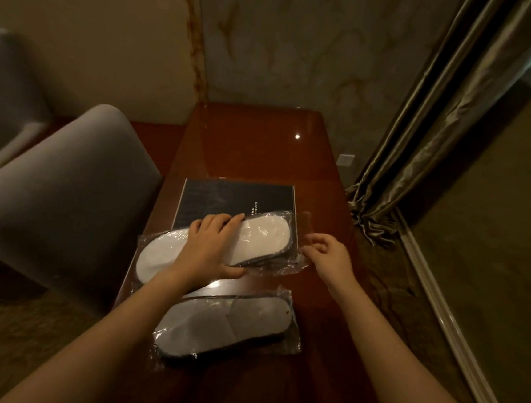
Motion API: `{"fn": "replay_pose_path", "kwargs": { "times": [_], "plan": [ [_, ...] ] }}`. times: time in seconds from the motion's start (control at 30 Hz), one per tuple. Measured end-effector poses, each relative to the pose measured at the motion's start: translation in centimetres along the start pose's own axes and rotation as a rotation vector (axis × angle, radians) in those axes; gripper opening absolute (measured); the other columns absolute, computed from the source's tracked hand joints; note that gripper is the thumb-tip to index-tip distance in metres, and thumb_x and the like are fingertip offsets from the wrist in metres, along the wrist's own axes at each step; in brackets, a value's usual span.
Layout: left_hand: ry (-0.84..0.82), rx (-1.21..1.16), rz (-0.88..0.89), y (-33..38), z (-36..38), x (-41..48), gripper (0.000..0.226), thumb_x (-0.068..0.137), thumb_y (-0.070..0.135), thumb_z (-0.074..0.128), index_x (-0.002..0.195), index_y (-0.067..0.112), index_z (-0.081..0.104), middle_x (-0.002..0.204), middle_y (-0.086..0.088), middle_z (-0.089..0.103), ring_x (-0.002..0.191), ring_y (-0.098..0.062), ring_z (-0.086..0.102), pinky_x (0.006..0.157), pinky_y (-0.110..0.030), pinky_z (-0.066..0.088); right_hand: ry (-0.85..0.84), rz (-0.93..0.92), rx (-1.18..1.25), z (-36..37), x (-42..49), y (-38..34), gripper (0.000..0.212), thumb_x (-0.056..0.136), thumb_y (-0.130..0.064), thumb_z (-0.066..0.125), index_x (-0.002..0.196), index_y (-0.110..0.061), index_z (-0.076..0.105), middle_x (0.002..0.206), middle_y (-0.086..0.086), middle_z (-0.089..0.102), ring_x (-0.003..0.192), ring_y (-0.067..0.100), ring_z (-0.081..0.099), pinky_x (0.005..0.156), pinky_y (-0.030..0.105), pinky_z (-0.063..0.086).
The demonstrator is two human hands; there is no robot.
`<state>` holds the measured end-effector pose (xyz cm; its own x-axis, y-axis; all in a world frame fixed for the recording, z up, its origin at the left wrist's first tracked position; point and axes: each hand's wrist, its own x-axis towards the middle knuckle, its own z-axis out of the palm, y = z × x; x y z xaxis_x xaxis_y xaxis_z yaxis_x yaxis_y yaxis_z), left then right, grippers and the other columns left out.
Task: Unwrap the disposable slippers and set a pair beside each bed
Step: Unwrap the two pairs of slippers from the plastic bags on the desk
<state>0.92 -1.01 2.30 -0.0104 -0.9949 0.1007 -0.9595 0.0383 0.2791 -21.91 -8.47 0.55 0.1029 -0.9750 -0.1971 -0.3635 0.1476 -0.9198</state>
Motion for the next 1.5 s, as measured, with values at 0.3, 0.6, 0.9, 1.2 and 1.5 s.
{"fn": "replay_pose_path", "kwargs": {
  "times": [0.3,0.6,0.9,1.2,1.5],
  "plan": [
    [-0.057,0.044,0.025,-0.6,0.6,-0.3,0.105,0.06,0.067,0.062,0.147,0.026,0.019,0.141,0.002,0.036,0.128,-0.019,0.031,0.112,-0.04,0.02,0.154,-0.284,-0.287,-1.5,-0.1,-0.6,0.016,0.084,-0.017,0.065,0.099,-0.019,0.062,0.086,-0.012,0.058,0.074,-0.005,0.053,0.059,0.009,0.039],
    [0.044,0.043,0.129,0.4,-0.8,0.2,0.105,0.058,0.074,0.052,0.147,0.025,0.02,0.138,0.0,0.04,0.126,-0.021,0.035,0.109,-0.041,0.026,-0.26,-0.208,-0.146,-0.1,-0.2,-6.1,0.029,0.089,-0.024,0.059,0.115,-0.009,0.059,0.104,0.004,0.063,0.093,0.02,0.063,0.068,0.021,0.055],
    [-0.142,0.077,0.083,-2.1,-2.0,-0.6,0.11,0.064,0.074,0.057,0.15,0.026,0.009,0.146,0.0,0.029,0.131,-0.019,0.029,0.112,-0.038,0.025,-0.314,-0.061,-0.057,-3.9,0.2,-5.4,0.009,0.086,-0.024,0.064,0.094,-0.024,0.062,0.095,-0.002,0.064,0.082,0.009,0.063,0.054,0.013,0.049],
    [-0.154,0.119,0.136,-1.0,-0.2,0.7,0.105,0.069,0.063,0.064,0.15,0.023,0.011,0.146,-0.002,0.03,0.132,-0.019,0.028,0.112,-0.038,0.027,-0.512,-0.339,-0.615,-2.1,1.5,-9.0,0.031,0.083,-0.035,0.065,0.105,-0.013,0.064,0.094,0.001,0.061,0.082,0.015,0.059,0.067,0.023,0.047],
    [-0.152,0.01,0.007,-3.6,0.7,3.4,0.117,0.063,0.067,0.066,0.15,0.028,-0.002,0.154,-0.002,0.021,0.139,-0.023,0.024,0.113,-0.044,0.026,-0.268,-0.205,-0.249,-5.9,2.4,-8.3,0.011,0.079,-0.03,0.07,0.073,-0.034,0.062,0.078,-0.011,0.062,0.068,0.003,0.06,0.046,0.009,0.045]
  ]
}}
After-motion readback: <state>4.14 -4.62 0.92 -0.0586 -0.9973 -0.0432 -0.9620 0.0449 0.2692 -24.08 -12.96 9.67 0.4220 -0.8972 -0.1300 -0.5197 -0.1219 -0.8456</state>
